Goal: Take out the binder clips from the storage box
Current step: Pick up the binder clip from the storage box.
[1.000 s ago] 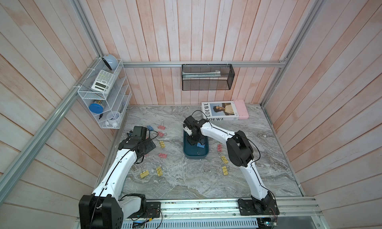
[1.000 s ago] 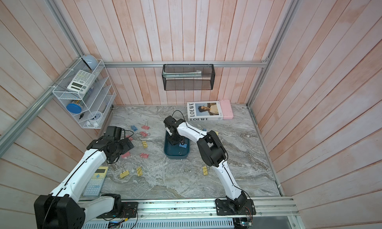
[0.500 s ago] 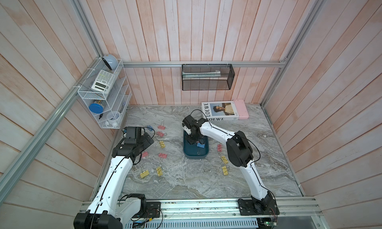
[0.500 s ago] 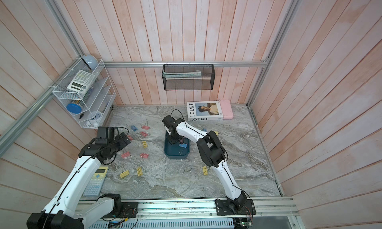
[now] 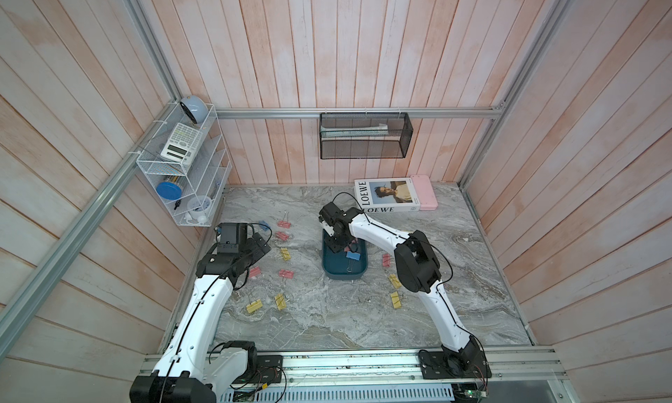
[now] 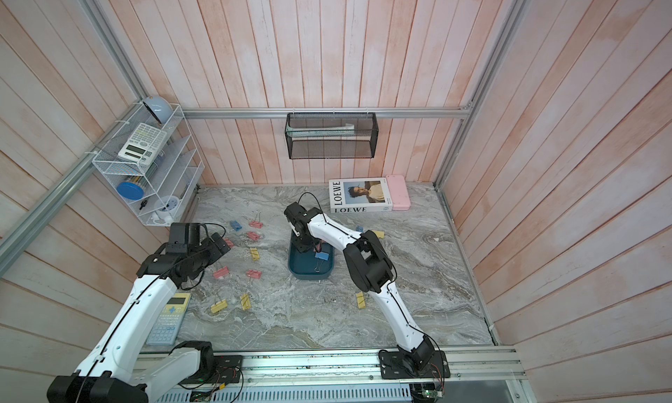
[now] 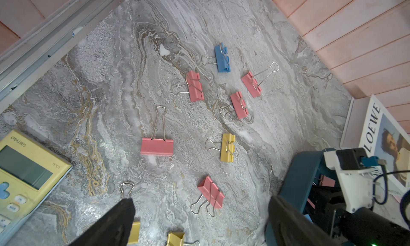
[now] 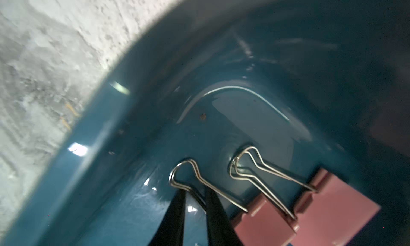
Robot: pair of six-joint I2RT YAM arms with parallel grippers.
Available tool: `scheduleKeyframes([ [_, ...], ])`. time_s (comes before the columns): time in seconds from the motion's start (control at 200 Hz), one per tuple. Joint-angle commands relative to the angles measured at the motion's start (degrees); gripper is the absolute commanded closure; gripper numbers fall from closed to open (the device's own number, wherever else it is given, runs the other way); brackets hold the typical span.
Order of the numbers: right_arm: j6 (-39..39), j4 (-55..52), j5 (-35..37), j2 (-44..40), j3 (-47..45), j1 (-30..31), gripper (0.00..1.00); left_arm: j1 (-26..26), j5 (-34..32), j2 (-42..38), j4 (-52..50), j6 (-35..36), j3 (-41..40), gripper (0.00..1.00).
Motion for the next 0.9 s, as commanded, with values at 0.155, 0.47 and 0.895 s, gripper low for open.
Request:
scheduleKeyframes([
  [0.155,0.6,-2.2,-0.3,0.4,0.5,0.4,1.00,0.4,1.4,0.0,0.7,1.0,0.1,0.00],
  [0.47,2.8,-2.1,1.4,-8.6,0.2,0.2,1.00,0.3,6.7,0.7,4.6,0.0,0.2,0.00],
  [0.895,12.2,2.9,9.5,-31.0,-20.4,-5.7,1.00,-9.9,7.1,10.8,10.4,-1.3,6.4,0.00],
])
